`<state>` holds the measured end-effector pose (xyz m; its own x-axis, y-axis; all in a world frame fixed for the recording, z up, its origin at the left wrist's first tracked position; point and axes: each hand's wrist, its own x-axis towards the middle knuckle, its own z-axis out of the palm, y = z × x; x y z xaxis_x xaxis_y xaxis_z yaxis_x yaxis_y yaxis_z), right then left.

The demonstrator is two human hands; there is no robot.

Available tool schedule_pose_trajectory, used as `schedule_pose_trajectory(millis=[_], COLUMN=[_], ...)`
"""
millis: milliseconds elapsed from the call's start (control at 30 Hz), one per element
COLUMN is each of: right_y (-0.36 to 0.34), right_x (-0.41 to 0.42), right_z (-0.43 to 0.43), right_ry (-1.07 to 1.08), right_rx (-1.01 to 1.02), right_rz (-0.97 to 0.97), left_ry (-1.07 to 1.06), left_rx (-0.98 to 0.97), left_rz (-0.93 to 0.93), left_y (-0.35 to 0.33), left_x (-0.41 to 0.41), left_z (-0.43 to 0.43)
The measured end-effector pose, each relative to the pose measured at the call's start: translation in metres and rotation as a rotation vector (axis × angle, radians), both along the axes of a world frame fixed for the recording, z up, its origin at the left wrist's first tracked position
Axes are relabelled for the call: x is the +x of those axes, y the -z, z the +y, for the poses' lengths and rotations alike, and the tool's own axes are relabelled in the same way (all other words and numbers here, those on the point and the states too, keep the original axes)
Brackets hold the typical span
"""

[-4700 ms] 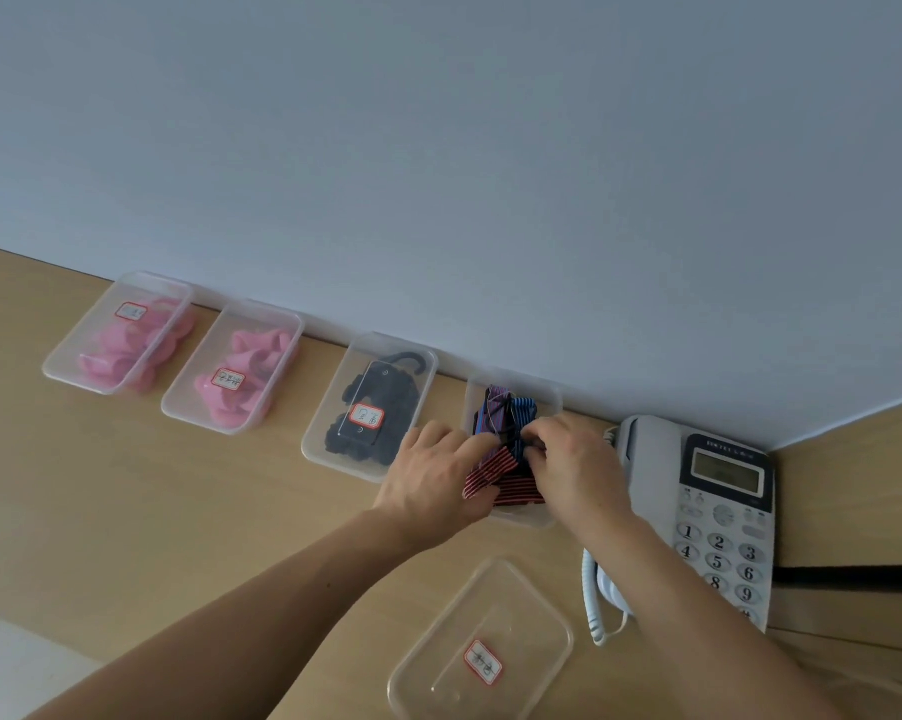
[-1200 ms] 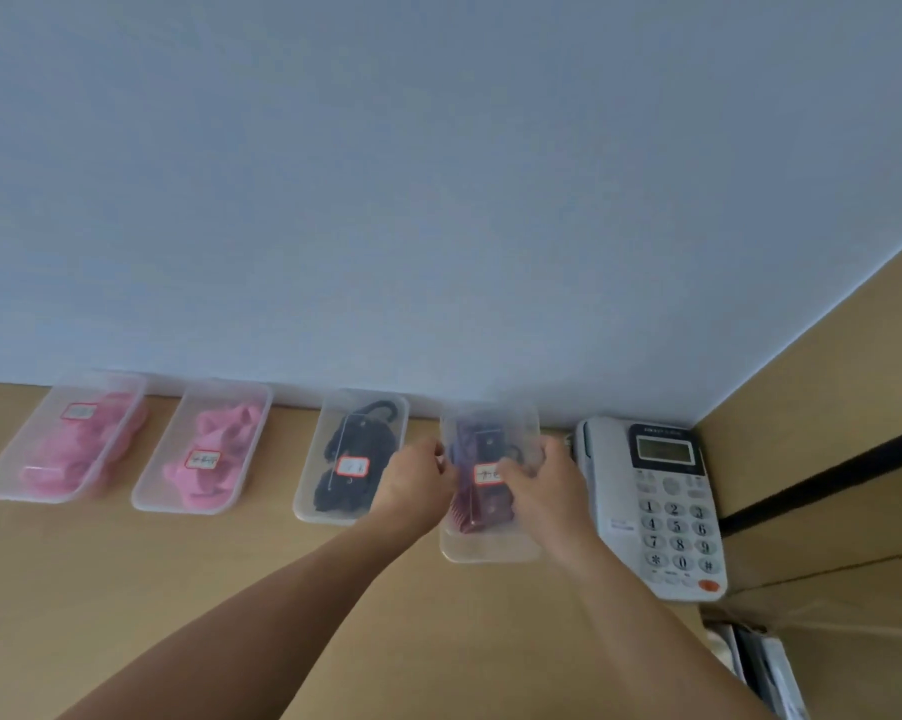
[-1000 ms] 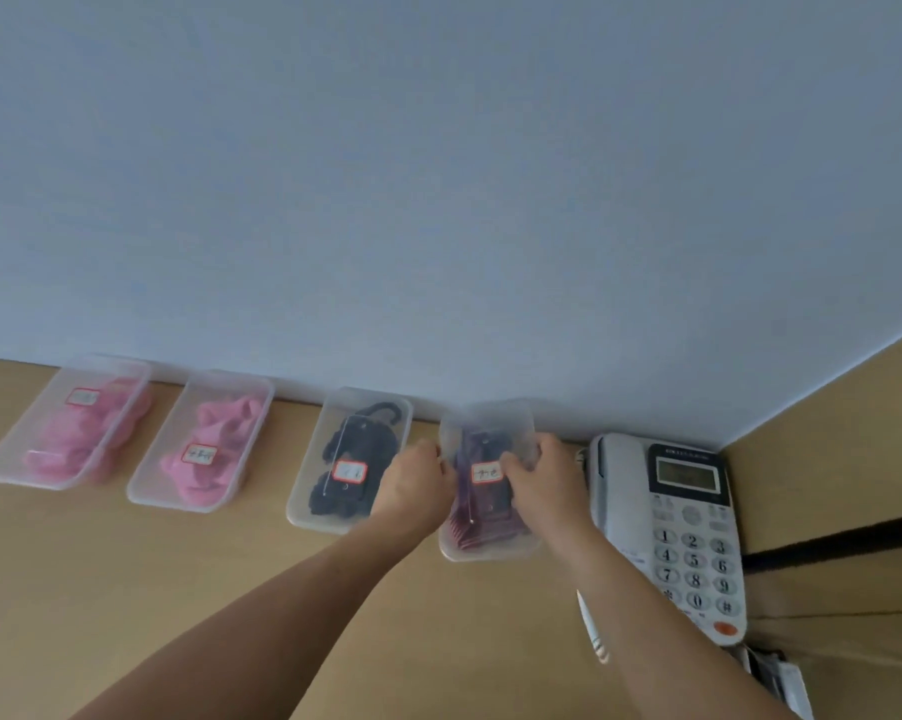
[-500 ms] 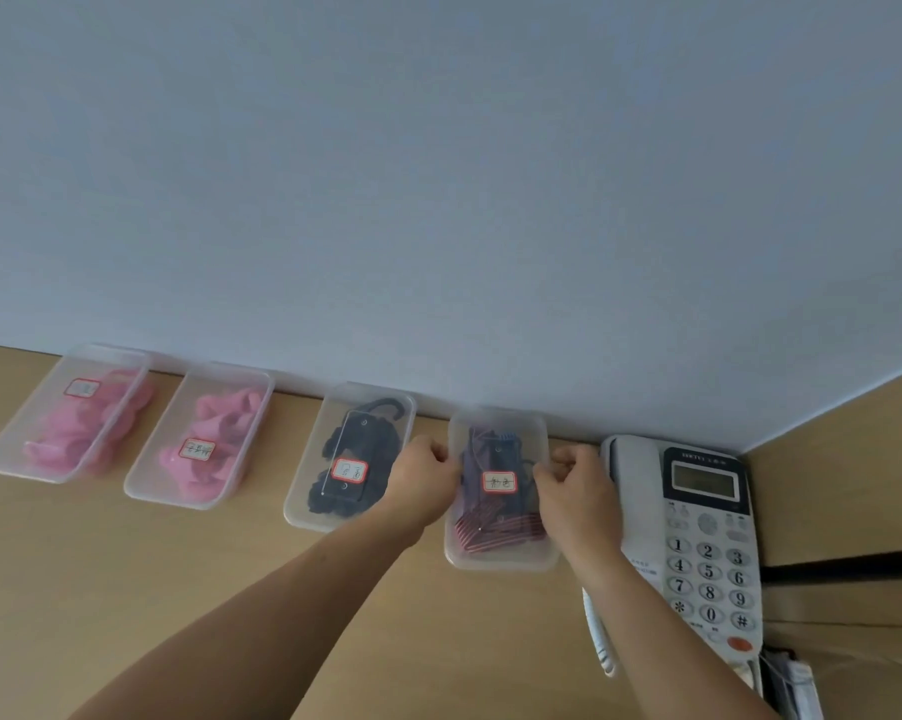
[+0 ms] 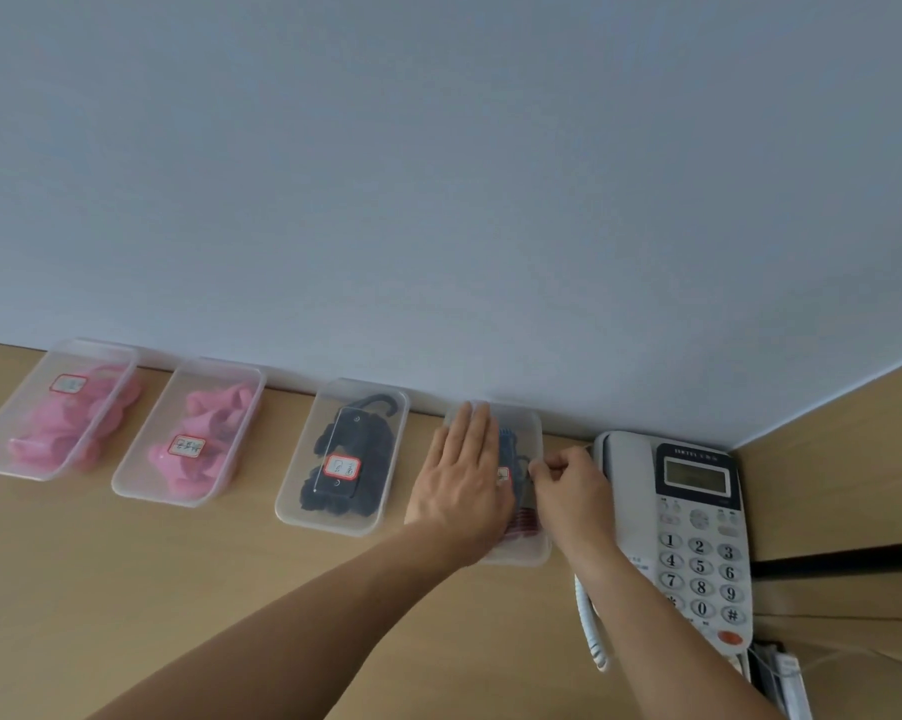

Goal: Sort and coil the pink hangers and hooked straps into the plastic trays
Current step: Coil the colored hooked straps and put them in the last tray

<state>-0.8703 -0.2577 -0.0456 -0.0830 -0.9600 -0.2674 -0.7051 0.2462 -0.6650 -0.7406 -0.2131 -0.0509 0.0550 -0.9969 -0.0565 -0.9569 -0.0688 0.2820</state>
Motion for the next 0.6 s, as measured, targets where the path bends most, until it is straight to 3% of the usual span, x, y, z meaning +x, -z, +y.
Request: schedule_pose_trajectory(millis=[333, 600], right_y=[0.001, 0.007], right_x=[-0.002, 0.013], right_z=[-0.019, -0.054], right_ry=[-0.018, 0.118], right_rx=[0.101, 0.094], right_rz=[-0.050, -0.176], left_ry=[0.119, 0.195], left_rx=[0.059, 0.055], left_rz=[-0.112, -0.131], left_y=[0.012, 0.014], left_x=[0.005, 0.007], left_z=[-0.001, -0.007])
